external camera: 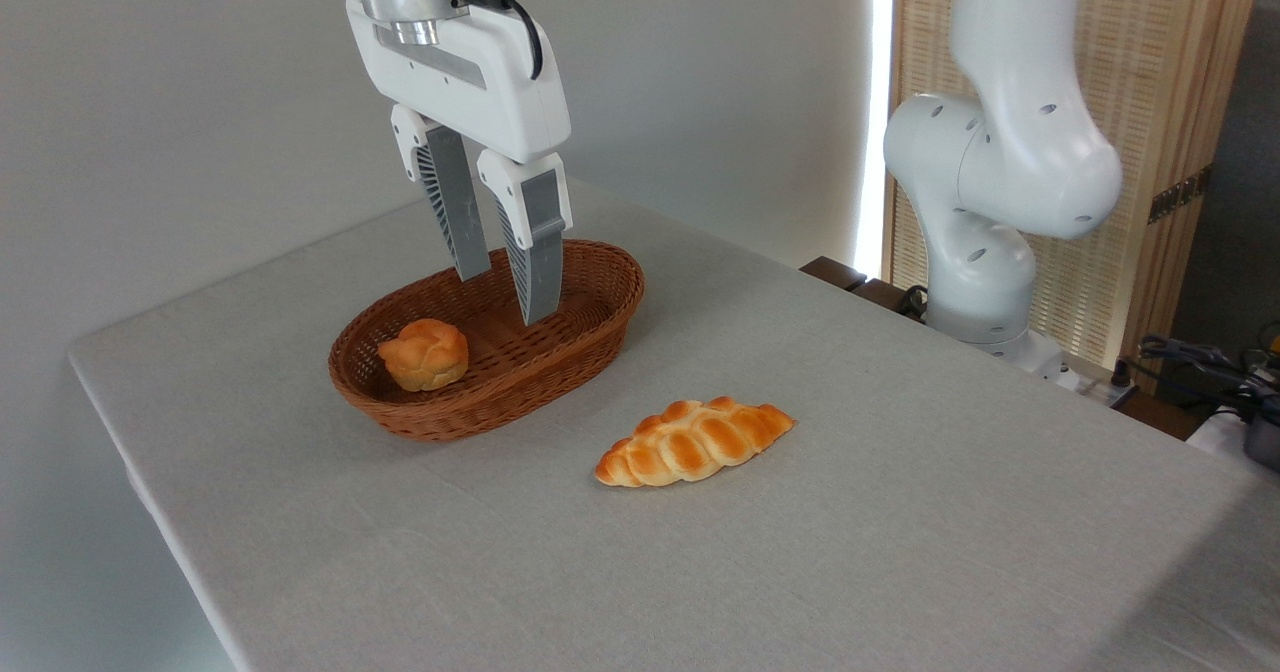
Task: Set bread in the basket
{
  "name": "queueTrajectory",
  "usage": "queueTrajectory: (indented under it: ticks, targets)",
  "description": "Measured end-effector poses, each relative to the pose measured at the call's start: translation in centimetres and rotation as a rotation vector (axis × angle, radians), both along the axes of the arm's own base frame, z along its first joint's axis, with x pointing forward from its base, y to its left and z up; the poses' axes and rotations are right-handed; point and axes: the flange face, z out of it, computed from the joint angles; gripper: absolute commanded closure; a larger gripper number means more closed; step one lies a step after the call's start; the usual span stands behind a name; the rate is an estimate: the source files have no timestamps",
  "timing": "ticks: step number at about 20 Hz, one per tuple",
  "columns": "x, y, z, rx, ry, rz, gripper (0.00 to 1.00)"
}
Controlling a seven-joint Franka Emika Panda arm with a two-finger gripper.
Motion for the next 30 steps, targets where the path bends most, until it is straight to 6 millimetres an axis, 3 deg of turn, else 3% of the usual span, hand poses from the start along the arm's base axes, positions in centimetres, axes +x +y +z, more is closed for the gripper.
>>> queueTrajectory:
  ticks: [10,30]
  targets:
    - [0.1,1.7,0.1,-0.001,-0.003,0.012,0.0]
    - [0.1,0.8,0.1,-0.002,-0.007,-0.006,0.0]
